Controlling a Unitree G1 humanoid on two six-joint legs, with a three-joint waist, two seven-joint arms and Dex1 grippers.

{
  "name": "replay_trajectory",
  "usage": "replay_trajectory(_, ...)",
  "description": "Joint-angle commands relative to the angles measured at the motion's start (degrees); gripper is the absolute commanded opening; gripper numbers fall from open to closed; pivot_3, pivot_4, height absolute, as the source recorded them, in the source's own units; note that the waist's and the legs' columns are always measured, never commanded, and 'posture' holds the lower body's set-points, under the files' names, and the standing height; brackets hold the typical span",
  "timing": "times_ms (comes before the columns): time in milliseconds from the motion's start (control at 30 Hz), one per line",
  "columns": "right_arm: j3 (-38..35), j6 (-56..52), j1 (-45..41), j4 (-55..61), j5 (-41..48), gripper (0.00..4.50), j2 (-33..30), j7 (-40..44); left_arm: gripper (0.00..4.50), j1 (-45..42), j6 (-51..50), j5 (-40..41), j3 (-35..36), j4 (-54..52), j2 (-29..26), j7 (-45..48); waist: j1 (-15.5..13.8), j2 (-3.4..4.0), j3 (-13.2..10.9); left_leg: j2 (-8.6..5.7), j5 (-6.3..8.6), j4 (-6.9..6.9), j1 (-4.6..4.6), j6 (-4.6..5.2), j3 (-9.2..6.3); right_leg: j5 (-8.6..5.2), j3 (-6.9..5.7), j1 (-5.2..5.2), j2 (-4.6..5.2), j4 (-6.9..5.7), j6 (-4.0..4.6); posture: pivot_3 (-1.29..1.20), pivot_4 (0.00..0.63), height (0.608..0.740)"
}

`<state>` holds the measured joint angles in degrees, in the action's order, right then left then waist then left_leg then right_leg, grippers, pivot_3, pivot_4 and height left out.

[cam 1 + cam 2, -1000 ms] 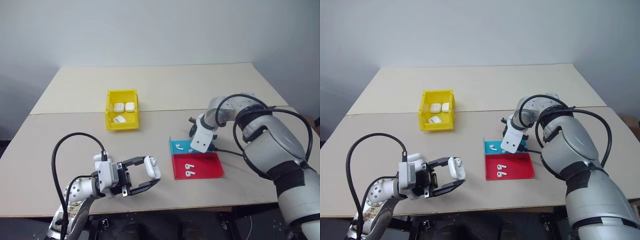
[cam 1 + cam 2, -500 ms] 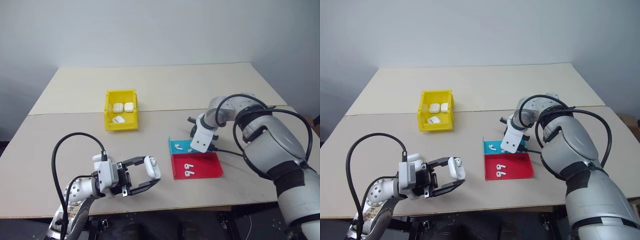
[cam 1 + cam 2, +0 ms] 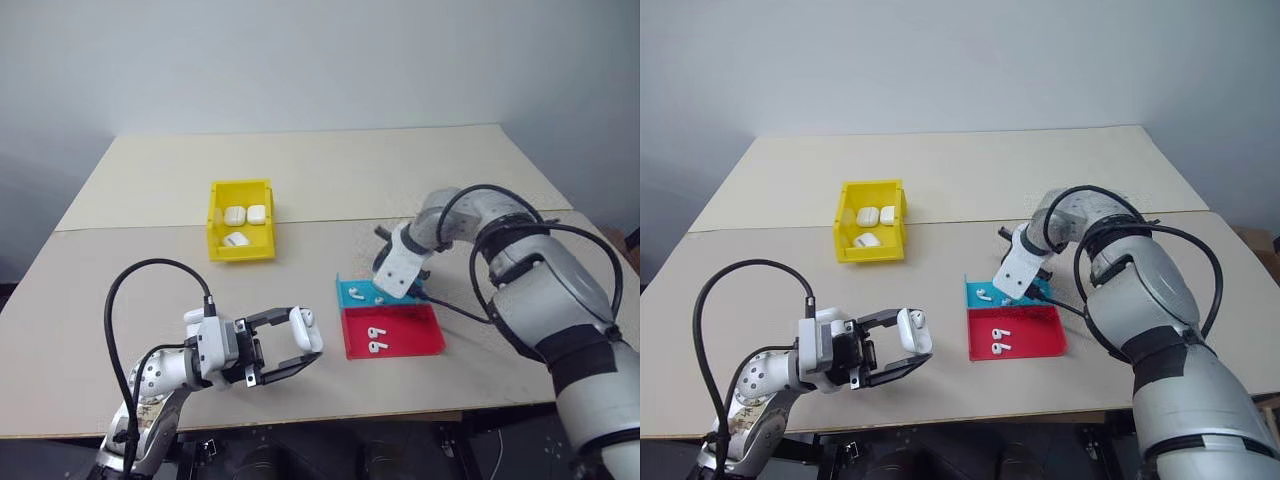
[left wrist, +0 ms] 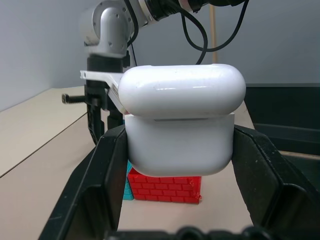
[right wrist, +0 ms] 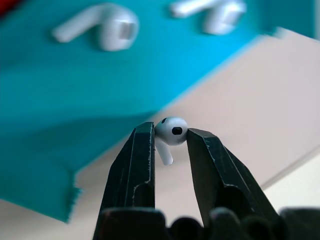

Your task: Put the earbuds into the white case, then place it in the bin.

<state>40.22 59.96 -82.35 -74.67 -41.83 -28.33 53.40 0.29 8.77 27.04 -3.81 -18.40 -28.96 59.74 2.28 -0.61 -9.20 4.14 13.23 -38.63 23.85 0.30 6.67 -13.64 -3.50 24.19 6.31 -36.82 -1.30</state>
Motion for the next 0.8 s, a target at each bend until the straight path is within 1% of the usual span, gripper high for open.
replay_trajectory(33, -8.72, -2.46, 1.04, 2.84, 11.49, 1.19, -2.43, 6.50, 2.80, -0.91, 0.06, 0.36, -0.06, -0.86, 0.46, -0.32, -0.03, 0.00, 0.00, 0.00, 0.00, 0.00, 0.00, 0.01, 0.00, 0.00, 0.00, -0.01, 0.00, 0.01, 0.00, 0.00, 0.150, 0.740)
replay_trajectory(100, -14.39, -5.24, 3.44, 6.26, 20.10, 1.19, -3.55, 12.11, 2.80, -1.31, -0.23, 0.65, -0.03, -0.92, 0.69, -0.51, -0.10, 0.00, 0.00, 0.00, 0.01, 0.00, -0.01, 0.02, -0.02, 0.00, -0.02, -0.05, 0.00, 0.04, 0.00, 0.00, 0.150, 0.740)
replay_trajectory(133, -17.45, -7.49, 5.79, 10.45, 25.64, 1.19, -4.73, 15.03, 2.80, -1.73, -0.64, 0.89, 0.00, -0.94, 0.82, -0.69, -0.13, 0.00, 0.00, 0.01, 0.01, -0.01, -0.03, 0.02, -0.02, 0.00, -0.03, -0.10, 0.00, 0.04, 0.00, 0.00, 0.150, 0.740)
replay_trajectory(167, -19.34, -9.49, 7.69, 14.16, 29.14, 1.19, -5.57, 17.11, 2.80, -1.97, -0.92, 1.05, 0.03, -0.98, 0.89, -0.80, -0.31, 0.00, 0.00, 0.01, 0.01, -0.01, -0.03, 0.02, -0.02, 0.00, -0.03, -0.10, 0.00, 0.05, 0.00, 0.00, 0.150, 0.740)
replay_trajectory(233, -26.13, -23.53, 17.25, 34.04, 43.09, 1.19, -9.58, 20.31, 2.80, -3.97, -1.96, 1.88, 0.06, -0.48, 1.34, -0.82, -1.09, -0.01, 0.00, 0.00, 0.02, -0.02, -0.03, 0.03, -0.04, 0.01, -0.05, -0.14, 0.02, 0.05, -0.01, 0.00, 0.150, 0.740)
replay_trajectory(267, -29.17, -31.14, 22.03, 44.08, 48.86, 1.19, -11.61, 20.34, 2.80, -5.09, -2.42, 2.38, 0.05, -0.14, 1.75, -0.73, -1.43, 0.00, 0.00, 0.01, 0.03, -0.04, -0.02, 0.05, -0.07, 0.01, -0.10, -0.16, 0.02, 0.07, -0.01, 0.00, 0.150, 0.740)
replay_trajectory(300, -32.37, -38.99, 26.82, 53.96, 54.16, 1.19, -13.47, 18.85, 2.80, -6.39, -3.33, 2.90, 0.02, 0.09, 2.15, -1.01, -1.86, 0.01, -0.01, 0.01, 0.04, -0.06, -0.01, 0.08, -0.08, 0.01, -0.09, -0.14, 0.04, 0.06, -0.01, 0.00, 0.150, 0.740)
replay_trajectory(367, -36.23, -50.46, 32.75, 66.77, 59.76, 1.19, -15.59, 15.33, 2.80, -7.88, -4.37, 3.75, 0.18, 0.41, 2.71, -1.21, -2.36, 0.03, 0.00, -0.01, 0.05, -0.07, 0.03, 0.08, -0.11, 0.01, -0.10, -0.12, 0.06, 0.05, -0.01, 0.00, 0.150, 0.740)
replay_trajectory(467, -44.82, -71.87, 41.74, 86.00, 73.32, 1.19, -18.08, 3.70, 2.80, -11.41, -6.45, 5.70, 0.17, 0.90, 4.38, -1.68, -2.41, 0.05, 0.02, -0.01, 0.24, -0.11, -0.01, 0.40, -0.10, 0.01, -0.09, -0.12, 0.05, 0.01, -0.01, 0.00, 0.150, 0.740)
replay_trajectory(533, -49.94, -82.17, 45.64, 94.73, 82.40, 1.19, -18.19, -4.22, 2.80, -13.36, -7.92, 6.99, 0.23, 1.24, 5.18, -1.47, -2.49, 0.03, 0.03, 0.00, 0.24, -0.10, -0.05, 0.41, -0.16, 0.01, -0.12, -0.16, 0.00, 0.01, 0.00, 0.00, 0.150, 0.740)
replay_trajectory(567, -52.01, -85.75, 46.97, 97.97, 86.49, 1.19, -17.88, -7.68, 2.80, -14.22, -8.47, 7.47, 0.24, 1.54, 5.41, -1.15, -2.53, 0.03, 0.03, 0.00, 0.24, -0.09, -0.05, 0.40, -0.19, 0.01, -0.12, -0.19, -0.01, 0.00, 0.00, 0.00, 0.150, 0.740)
replay_trajectory(633, -56.13, -91.77, 49.25, 103.42, 97.60, 1.19, -16.73, -15.87, 2.80, -16.31, -9.72, 8.56, 0.03, 2.18, 6.11, -0.53, -2.59, 0.02, 0.04, 0.00, 0.24, -0.10, -0.07, 0.40, -0.21, 0.01, -0.12, -0.22, -0.02, 0.01, 0.00, 0.00, 0.150, 0.740)
replay_trajectory(667, -57.32, -93.81, 49.74, 104.98, 101.18, 1.19, -16.47, -18.61, 2.80, -16.93, -10.16, 8.87, 0.03, 2.38, 6.29, -0.35, -2.61, 0.02, 0.04, 0.00, 0.24, -0.10, -0.08, 0.41, -0.21, 0.01, -0.11, -0.23, -0.02, 0.02, 0.00, 0.00, 0.150, 0.740)
replay_trajectory(800, -61.86, -95.74, 55.90, 111.59, 113.99, 1.19, -15.53, -24.09, 2.80, -21.53, -13.67, 12.47, 0.06, 2.51, 8.15, 0.30, -3.00, 0.00, 0.03, -0.04, 0.25, -0.09, -0.04, 0.43, -0.23, 0.00, -0.10, -0.23, -0.04, 0.09, -0.02, 0.00, 0.150, 0.740)
